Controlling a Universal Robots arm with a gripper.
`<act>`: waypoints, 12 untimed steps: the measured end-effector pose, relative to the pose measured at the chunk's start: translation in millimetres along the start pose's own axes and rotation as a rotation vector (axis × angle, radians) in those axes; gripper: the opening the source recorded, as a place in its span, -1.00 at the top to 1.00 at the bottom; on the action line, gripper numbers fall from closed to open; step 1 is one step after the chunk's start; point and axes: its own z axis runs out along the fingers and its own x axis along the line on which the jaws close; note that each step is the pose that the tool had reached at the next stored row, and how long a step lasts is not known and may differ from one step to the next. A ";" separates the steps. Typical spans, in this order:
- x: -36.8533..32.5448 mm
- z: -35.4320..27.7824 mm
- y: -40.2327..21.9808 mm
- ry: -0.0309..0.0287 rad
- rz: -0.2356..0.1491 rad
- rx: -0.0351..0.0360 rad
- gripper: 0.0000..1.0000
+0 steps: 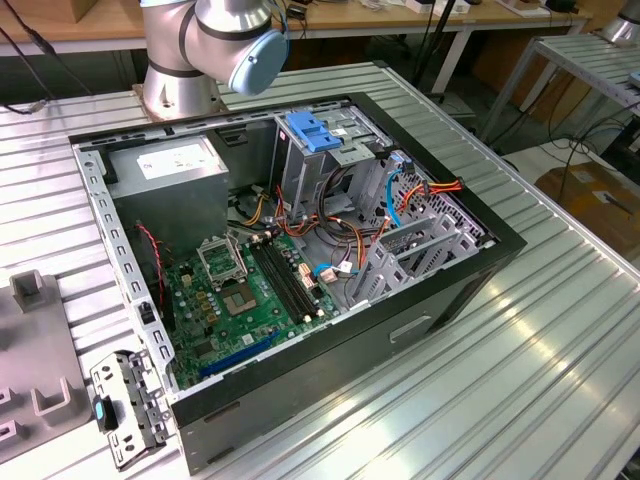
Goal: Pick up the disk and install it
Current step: 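Pick up the disk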
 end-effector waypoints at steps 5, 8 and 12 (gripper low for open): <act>0.1 -7.1 0.0 0.0001 0.000 -0.0001 0.25; 0.1 -12.2 -0.1 0.0001 0.000 -0.0001 0.25; 0.1 -17.0 -0.1 0.0000 0.000 -0.0001 0.25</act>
